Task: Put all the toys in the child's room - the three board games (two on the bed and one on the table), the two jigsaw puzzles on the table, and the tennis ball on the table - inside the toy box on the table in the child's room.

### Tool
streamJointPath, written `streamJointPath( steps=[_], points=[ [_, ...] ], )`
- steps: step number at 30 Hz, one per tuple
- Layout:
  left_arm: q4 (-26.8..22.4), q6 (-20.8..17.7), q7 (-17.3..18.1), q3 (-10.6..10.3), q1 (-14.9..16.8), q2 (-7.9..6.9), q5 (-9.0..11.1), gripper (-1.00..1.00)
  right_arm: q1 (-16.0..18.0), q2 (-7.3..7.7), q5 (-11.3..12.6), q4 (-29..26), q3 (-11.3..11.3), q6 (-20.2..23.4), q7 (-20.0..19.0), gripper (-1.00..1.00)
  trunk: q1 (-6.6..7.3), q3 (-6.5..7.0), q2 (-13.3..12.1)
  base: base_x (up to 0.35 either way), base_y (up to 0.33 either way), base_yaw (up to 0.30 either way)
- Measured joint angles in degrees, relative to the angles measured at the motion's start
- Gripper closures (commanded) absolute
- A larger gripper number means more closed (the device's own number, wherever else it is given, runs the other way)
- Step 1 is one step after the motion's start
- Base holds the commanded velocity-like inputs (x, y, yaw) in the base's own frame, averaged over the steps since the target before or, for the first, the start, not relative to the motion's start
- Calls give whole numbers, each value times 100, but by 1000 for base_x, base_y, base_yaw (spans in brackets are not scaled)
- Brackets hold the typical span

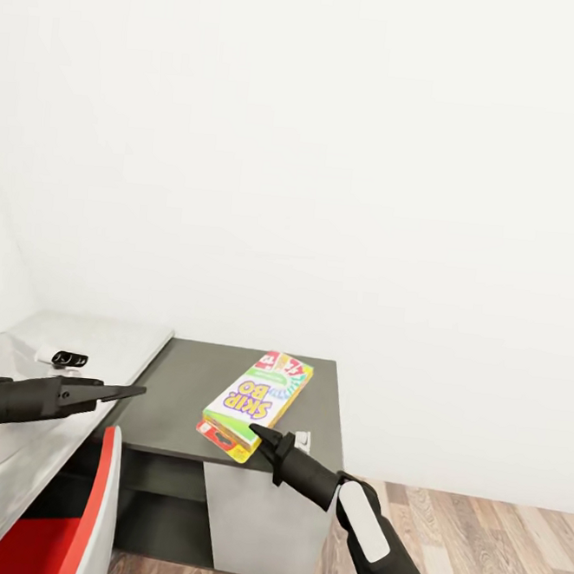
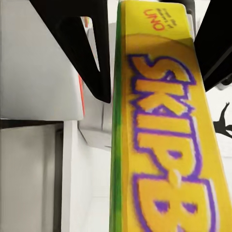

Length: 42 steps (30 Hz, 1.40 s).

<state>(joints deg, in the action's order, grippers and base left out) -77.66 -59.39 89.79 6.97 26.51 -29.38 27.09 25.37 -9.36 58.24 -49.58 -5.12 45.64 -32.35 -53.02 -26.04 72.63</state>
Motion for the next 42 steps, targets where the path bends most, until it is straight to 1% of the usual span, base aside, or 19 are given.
streamJointPath(
  steps=[19,26,33,38,42],
  points=[
    [6,0,0,-1,0,4,0,-100,-4,14,-3,0,-6,-17,-11,100,417,341,-762,0,0,0],
    [14,0,0,-1,0,20,-2,-100,-1,22,-6,-8,33,-14,11,100,571,467,-1044,0,0,0],
    [14,0,0,1,0,18,-4,-100,57,61,9,-145,46,73,252,100,725,593,-1324,0,0,0],
    [15,0,0,-3,0,25,-9,-100,26,71,33,-458,34,147,318,100,835,683,-1525,0,0,0],
    [14,0,0,-13,-1,37,-9,-100,-3,82,6,-732,8,150,435,100,923,755,-1686,0,0,0]
  ],
)
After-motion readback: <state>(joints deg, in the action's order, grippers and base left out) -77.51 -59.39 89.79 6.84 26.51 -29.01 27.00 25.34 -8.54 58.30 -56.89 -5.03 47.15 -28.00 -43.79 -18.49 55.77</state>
